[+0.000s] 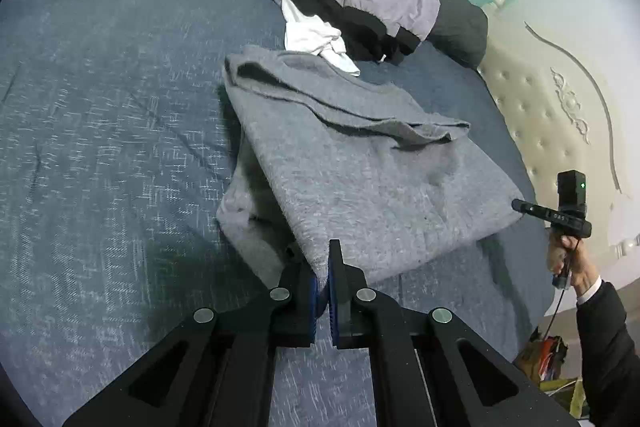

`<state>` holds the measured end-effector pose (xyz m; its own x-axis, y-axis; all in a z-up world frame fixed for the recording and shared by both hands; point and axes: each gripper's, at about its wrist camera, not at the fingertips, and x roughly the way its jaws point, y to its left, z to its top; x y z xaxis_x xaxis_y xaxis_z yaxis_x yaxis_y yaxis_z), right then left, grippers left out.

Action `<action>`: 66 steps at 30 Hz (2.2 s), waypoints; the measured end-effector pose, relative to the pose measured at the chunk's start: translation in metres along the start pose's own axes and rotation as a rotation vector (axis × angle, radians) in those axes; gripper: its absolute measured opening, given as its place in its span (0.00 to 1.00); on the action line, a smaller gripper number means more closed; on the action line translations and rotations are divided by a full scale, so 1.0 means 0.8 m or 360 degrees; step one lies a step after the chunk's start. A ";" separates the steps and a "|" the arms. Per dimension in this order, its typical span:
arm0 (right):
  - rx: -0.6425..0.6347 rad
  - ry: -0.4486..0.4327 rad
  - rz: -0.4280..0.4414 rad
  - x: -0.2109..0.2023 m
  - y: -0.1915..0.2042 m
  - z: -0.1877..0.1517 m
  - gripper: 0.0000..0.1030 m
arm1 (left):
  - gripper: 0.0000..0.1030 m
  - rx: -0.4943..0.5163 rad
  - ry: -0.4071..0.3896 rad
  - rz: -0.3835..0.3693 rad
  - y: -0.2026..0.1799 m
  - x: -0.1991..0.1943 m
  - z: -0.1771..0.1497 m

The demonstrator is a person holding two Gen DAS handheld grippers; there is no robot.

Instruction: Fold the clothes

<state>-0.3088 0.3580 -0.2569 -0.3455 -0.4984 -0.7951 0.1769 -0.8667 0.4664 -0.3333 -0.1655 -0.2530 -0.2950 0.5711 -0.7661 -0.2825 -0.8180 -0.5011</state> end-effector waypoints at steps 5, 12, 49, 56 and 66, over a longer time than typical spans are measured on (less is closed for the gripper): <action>-0.0038 0.0023 0.0018 -0.010 0.008 -0.005 0.05 | 0.04 0.0007 0.0012 -0.0012 -0.015 -0.023 -0.014; -0.0062 0.0111 0.0006 -0.052 0.012 -0.070 0.05 | 0.03 0.0056 0.0122 -0.0031 -0.047 -0.037 -0.072; -0.0075 0.0016 -0.0226 0.019 -0.047 -0.074 0.26 | 0.30 0.0081 0.0124 0.0179 0.000 0.061 -0.037; -0.0263 0.0061 -0.0438 0.070 -0.060 -0.056 0.26 | 0.30 0.0123 0.0107 0.0231 0.019 0.082 -0.027; -0.0257 -0.0086 -0.0457 0.085 -0.071 -0.016 0.23 | 0.30 0.0091 -0.0030 0.0184 0.037 0.097 0.017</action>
<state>-0.3307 0.3734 -0.3424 -0.4502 -0.2354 -0.8614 0.2077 -0.9658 0.1554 -0.3767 -0.1440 -0.3219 -0.3454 0.4749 -0.8094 -0.2970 -0.8735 -0.3858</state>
